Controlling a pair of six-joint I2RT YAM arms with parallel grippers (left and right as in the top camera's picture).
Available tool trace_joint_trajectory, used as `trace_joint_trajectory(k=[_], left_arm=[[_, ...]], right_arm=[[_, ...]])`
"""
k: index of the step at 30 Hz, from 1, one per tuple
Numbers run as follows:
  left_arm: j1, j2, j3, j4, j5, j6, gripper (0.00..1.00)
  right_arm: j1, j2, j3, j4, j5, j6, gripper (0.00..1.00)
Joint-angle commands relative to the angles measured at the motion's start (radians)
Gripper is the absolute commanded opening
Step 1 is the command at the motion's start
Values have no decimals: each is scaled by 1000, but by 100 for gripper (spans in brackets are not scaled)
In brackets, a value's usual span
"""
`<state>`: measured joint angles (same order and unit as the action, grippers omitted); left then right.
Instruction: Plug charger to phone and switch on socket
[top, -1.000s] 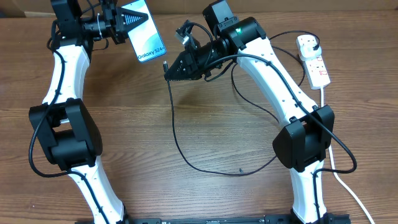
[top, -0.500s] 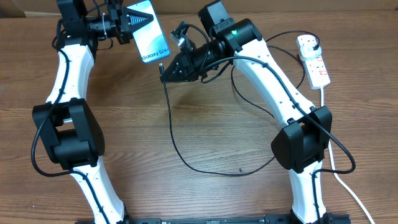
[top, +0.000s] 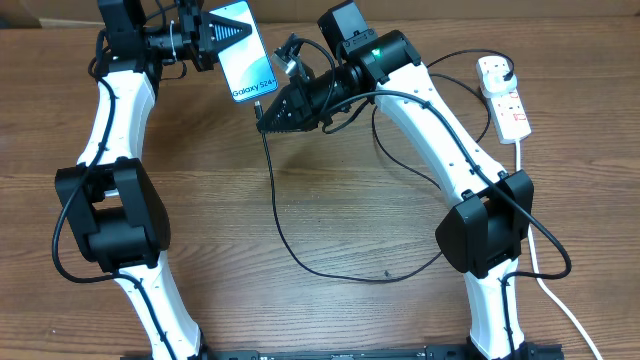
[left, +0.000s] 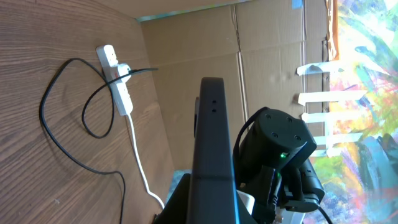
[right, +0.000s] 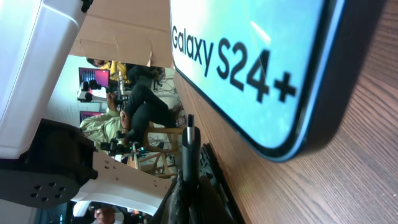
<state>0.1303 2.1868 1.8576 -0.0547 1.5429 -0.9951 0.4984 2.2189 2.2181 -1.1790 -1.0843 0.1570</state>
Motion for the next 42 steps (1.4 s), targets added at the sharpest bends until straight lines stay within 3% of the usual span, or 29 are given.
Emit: trace_joint_trajectory(k=[1,14,42], left_arm=[[-9,-8,14,7,37,-15,4],[-9,-8,14,7,37,-14,4],[-14,-8,14,6,37,-34,4]], right_arm=[[-5,4,5,11,-18,-2,4],[-29,7,-116,138,-192,-2,4],[-35,17,-125,196,-198,3,4]])
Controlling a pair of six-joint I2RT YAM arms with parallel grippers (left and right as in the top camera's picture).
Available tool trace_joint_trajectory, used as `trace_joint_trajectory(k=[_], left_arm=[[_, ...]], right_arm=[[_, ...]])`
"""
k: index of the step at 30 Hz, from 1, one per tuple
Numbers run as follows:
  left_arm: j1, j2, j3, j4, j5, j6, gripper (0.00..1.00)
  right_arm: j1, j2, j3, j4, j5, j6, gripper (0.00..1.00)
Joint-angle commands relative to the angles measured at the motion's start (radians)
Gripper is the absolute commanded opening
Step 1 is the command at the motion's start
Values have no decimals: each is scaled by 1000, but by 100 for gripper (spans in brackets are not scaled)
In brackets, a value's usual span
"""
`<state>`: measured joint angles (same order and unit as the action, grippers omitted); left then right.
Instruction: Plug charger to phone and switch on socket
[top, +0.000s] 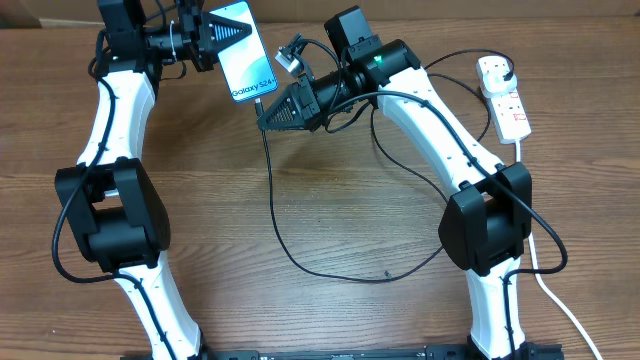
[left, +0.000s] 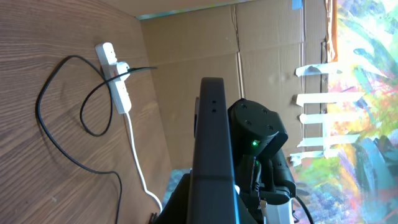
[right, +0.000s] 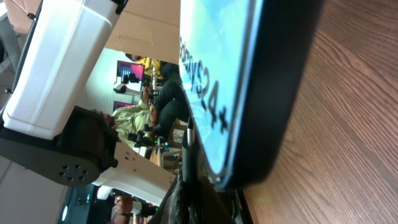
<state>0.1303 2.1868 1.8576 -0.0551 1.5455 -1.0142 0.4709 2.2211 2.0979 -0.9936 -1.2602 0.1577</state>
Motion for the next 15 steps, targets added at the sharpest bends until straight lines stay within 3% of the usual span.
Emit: trace_joint_trajectory(k=[1,15], left_arm=[[-14,-8,14,7,35,-15,4],[-21,-8,14,7,35,-14,4]], right_arm=[[-8,14,-5,14,-18,6,4],[-9,15,-5,76,17,82,4]])
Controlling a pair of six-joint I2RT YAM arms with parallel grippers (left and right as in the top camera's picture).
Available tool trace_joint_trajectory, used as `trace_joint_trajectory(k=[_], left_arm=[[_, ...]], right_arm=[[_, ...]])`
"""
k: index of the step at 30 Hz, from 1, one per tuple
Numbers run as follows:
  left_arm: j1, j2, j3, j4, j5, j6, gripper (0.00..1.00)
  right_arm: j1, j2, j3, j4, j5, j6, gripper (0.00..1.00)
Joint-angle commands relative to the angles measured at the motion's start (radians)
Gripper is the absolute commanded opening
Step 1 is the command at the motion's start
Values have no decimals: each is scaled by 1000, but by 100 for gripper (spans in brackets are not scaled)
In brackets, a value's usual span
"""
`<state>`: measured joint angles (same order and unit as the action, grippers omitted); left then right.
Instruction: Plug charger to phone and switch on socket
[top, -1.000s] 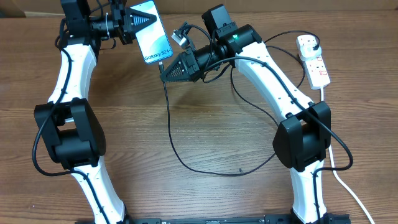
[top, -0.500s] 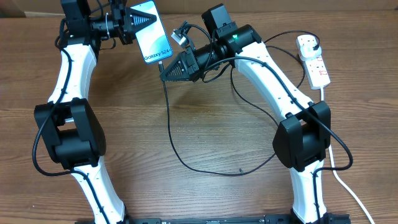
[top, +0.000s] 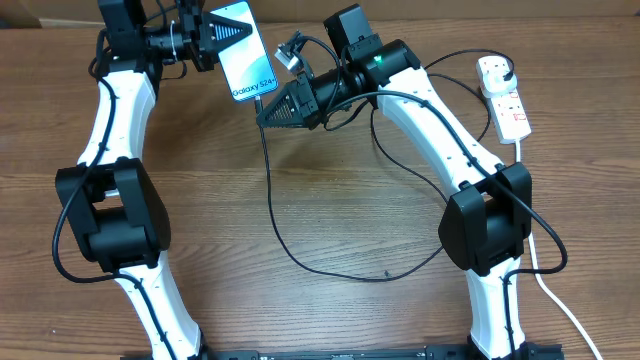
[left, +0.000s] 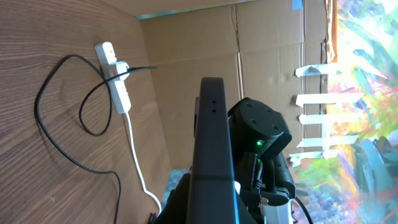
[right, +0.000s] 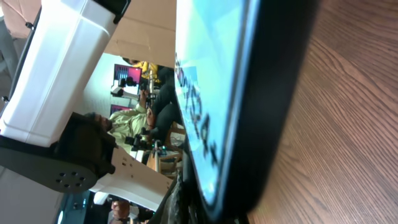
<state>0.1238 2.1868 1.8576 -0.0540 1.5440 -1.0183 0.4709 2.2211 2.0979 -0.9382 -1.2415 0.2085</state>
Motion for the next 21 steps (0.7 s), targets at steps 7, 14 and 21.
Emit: trace_joint_trajectory(k=[7,14,21], left_arm=[[-14,-8,14,6,36,-10,4],[-14,-8,14,6,36,-10,4],[-14,-8,14,6,36,-10,4]], right_arm=[[-11,15,-5,24,-2,31,4],[-35,15,-5,24,-2,31,4],[-53,15,-5,27,-1,31,4]])
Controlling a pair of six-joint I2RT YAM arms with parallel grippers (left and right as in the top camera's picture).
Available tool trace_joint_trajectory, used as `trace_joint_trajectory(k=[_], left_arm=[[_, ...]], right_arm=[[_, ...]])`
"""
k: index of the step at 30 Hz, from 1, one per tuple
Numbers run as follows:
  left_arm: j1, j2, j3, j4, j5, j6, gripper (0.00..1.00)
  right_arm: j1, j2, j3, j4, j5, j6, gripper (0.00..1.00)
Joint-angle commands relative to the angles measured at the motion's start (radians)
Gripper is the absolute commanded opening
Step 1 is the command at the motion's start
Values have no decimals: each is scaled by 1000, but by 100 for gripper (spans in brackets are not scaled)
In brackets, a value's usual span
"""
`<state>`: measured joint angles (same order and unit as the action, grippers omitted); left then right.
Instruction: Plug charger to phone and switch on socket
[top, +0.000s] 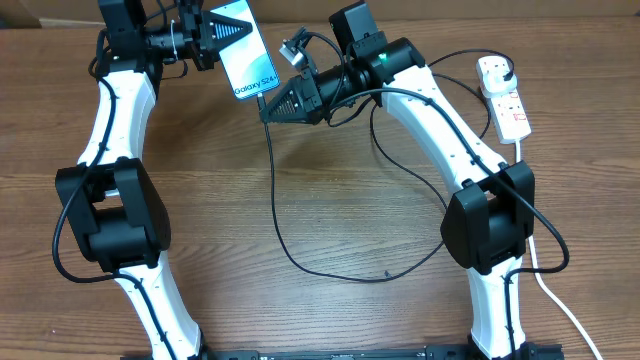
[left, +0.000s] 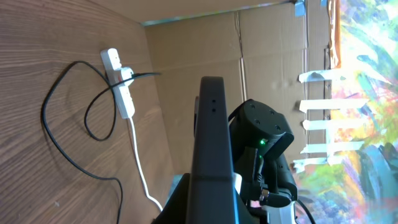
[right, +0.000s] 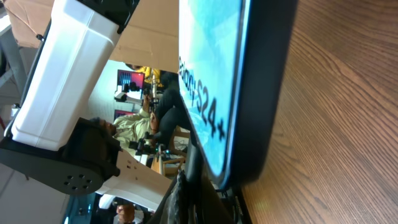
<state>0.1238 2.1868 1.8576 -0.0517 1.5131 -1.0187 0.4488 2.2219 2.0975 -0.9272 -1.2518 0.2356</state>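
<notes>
My left gripper (top: 213, 40) is shut on the phone (top: 246, 52) and holds it raised at the back left, its lit "Galaxy S24+" screen facing up. In the left wrist view the phone (left: 211, 137) shows edge-on. My right gripper (top: 270, 110) is shut on the black charger plug (right: 188, 163), right under the phone's lower end (right: 249, 168). The plug's tip meets that end; whether it is seated cannot be told. The black cable (top: 275, 200) hangs from the plug, loops over the table and runs to the white socket strip (top: 505, 95).
The socket strip's white lead (top: 548, 290) runs down the right edge of the wooden table (top: 300, 320). Both white arms stand over the table's left and right sides. A cardboard wall (left: 205, 37) stands behind the table.
My right gripper has shifted slightly right and toward the back with the plug. The phone fills a little less of the right wrist view. The left wrist view has shifted a little.
At first the plug stood a little off the phone's lower end, its tip bare beside the screen. Then it was close under that end, then closer, with its tip hidden. Now it still sits against the end. The left gripper held the phone raised throughout.
</notes>
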Motion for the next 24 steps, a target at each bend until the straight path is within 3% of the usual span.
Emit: trace_joint_trajectory(k=[1,24], left_arm=[[-14,-8,14,4,67,-9,4],[-35,-8,14,3,68,-30,5]], right_arm=[[-31,14,-4,18,9,5,4],[-31,14,-4,86,92,106,4]])
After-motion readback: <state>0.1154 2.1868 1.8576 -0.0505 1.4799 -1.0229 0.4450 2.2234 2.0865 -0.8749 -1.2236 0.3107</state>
